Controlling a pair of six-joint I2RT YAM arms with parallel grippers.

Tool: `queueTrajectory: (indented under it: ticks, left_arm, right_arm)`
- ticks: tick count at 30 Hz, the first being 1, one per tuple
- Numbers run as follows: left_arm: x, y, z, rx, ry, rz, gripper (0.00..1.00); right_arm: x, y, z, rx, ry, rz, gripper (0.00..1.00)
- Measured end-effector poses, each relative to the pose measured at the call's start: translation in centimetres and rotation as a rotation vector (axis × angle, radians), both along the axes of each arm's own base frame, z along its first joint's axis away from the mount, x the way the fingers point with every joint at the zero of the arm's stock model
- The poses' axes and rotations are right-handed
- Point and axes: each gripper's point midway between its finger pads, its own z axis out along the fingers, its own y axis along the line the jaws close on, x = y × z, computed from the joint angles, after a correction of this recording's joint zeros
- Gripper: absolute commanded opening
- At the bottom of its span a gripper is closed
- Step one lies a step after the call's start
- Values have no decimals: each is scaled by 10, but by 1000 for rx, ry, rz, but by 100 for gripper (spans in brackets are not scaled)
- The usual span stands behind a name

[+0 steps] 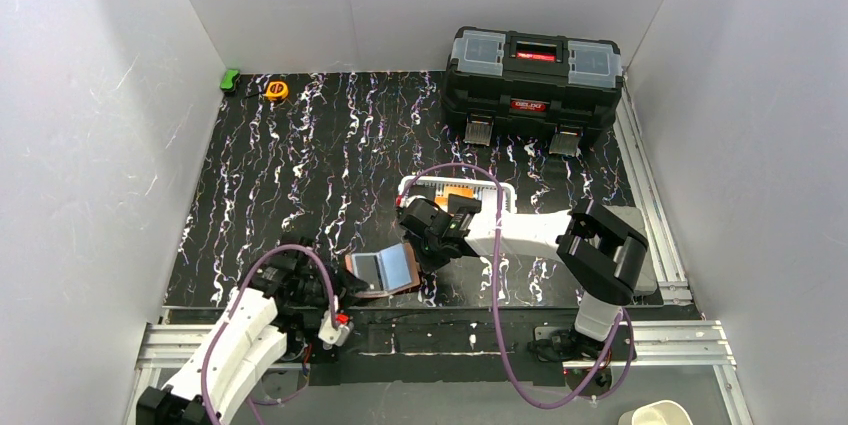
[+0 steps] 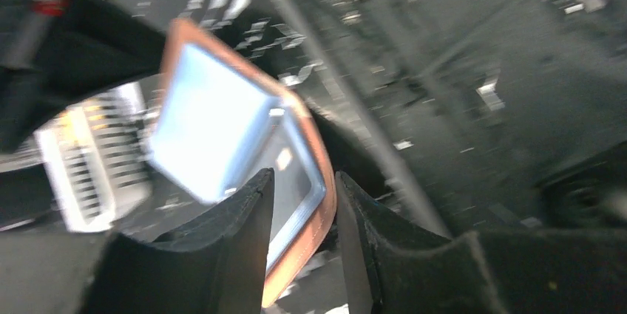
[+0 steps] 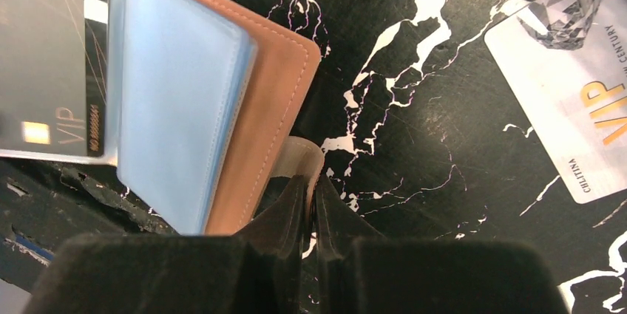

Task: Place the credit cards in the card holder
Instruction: Close the card holder at the center of the board.

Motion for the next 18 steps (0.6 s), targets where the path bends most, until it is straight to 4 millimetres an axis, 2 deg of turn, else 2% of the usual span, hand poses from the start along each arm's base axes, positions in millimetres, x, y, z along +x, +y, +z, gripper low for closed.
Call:
queueTrajectory:
  ticks: [4, 6, 14, 18]
  left_arm:
    - [23, -11, 45, -69, -149, -16, 33]
    - [28, -15, 60, -95, -190, -24, 34]
    - [24, -20, 60, -117, -155, -46, 34]
    - [22, -25, 51, -127, -123, -70, 35]
  right_arm:
    - [-1, -2, 0, -7, 1, 5, 1]
    - [-1, -2, 0, -7, 0, 8, 1]
    - [-2, -3, 0, -13, 1, 18, 1]
    - [-2, -2, 0, -12, 4, 20, 1]
